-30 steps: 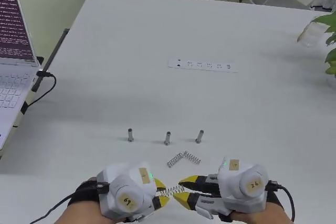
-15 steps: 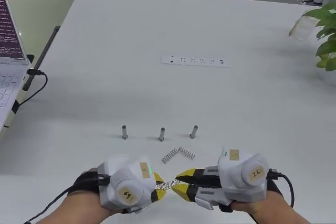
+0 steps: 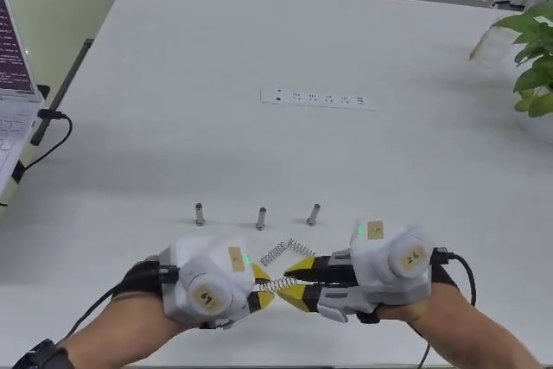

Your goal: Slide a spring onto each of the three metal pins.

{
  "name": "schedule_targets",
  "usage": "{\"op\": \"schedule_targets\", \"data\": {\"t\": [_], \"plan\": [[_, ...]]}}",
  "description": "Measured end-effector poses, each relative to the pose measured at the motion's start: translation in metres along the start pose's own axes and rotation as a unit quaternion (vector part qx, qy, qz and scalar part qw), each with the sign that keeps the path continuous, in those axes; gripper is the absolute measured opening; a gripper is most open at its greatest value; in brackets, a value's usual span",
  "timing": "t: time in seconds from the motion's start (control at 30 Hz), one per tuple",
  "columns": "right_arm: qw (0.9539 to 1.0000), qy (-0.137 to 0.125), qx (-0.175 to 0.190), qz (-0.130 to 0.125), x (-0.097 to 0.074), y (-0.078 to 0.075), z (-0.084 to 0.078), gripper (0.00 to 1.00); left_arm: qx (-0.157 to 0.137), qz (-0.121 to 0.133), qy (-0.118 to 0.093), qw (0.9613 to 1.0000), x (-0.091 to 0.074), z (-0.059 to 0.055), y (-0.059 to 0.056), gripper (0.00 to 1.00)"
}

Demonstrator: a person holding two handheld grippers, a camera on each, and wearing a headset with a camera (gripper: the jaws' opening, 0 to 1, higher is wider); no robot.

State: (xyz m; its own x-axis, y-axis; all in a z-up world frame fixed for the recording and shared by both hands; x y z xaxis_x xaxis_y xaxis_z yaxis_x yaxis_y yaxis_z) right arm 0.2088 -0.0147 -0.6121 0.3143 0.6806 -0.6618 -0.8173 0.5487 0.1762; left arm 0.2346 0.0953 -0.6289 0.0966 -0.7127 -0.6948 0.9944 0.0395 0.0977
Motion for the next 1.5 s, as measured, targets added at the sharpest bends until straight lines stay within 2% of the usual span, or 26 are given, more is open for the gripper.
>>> {"op": "schedule_targets", "data": {"t": [0.13, 0.3, 0.47, 0.87, 1.03, 1.2, 1.3, 1.5], "plan": [[0.9995, 0.018, -0.022, 0.01, 0.003, 0.001, 0.002, 0.14, 0.007, -0.001, -0.001, 1.0, -0.001, 0.001, 0.0, 0.02], [0.9988, 0.027, -0.036, 0.018, 0.004, 0.0, 0.004, 0.13, 0.009, -0.003, -0.006, 0.9999, -0.002, 0.004, -0.001, 0.02], [0.9967, 0.048, -0.061, 0.023, 0.006, 0.0, 0.004, 0.09, 0.016, -0.008, -0.009, 0.9998, -0.001, 0.006, -0.002, 0.02], [0.9861, 0.108, -0.115, 0.051, -0.003, 0.0, 0.008, 0.09, 0.018, -0.031, -0.027, 0.999, 0.005, 0.011, -0.009, 0.03], [0.982, 0.121, -0.129, 0.067, -0.007, -0.001, 0.011, 0.09, 0.024, -0.045, -0.032, 0.9982, 0.004, 0.014, -0.011, 0.03], [0.9805, 0.121, -0.139, 0.068, -0.007, -0.001, 0.016, 0.09, 0.022, -0.048, -0.033, 0.9981, 0.0, 0.015, -0.005, 0.02], [0.9774, 0.126, -0.154, 0.071, -0.005, -0.001, 0.02, 0.09, 0.014, -0.05, -0.04, 0.9978, -0.001, 0.017, -0.003, 0.02], [0.9666, 0.154, -0.189, 0.079, -0.001, -0.002, 0.021, 0.09, 0.016, -0.051, -0.039, 0.9978, -0.001, 0.016, -0.003, 0.02]]}}
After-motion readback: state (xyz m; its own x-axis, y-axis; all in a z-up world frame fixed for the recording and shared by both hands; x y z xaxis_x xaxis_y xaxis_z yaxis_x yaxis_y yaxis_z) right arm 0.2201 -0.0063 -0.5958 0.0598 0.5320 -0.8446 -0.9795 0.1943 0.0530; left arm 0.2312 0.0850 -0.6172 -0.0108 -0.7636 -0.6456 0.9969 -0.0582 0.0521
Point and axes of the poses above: the centre of the closed fingertips' face, and the gripper's own axes: x roughly forward along the fingers, y roughly to its left, z roughly out of its top, the point moved 8 cm from there along -x, roughly backward along the fingers, and after that the axes turned 4 degrees about y, right-handed, at the moved point
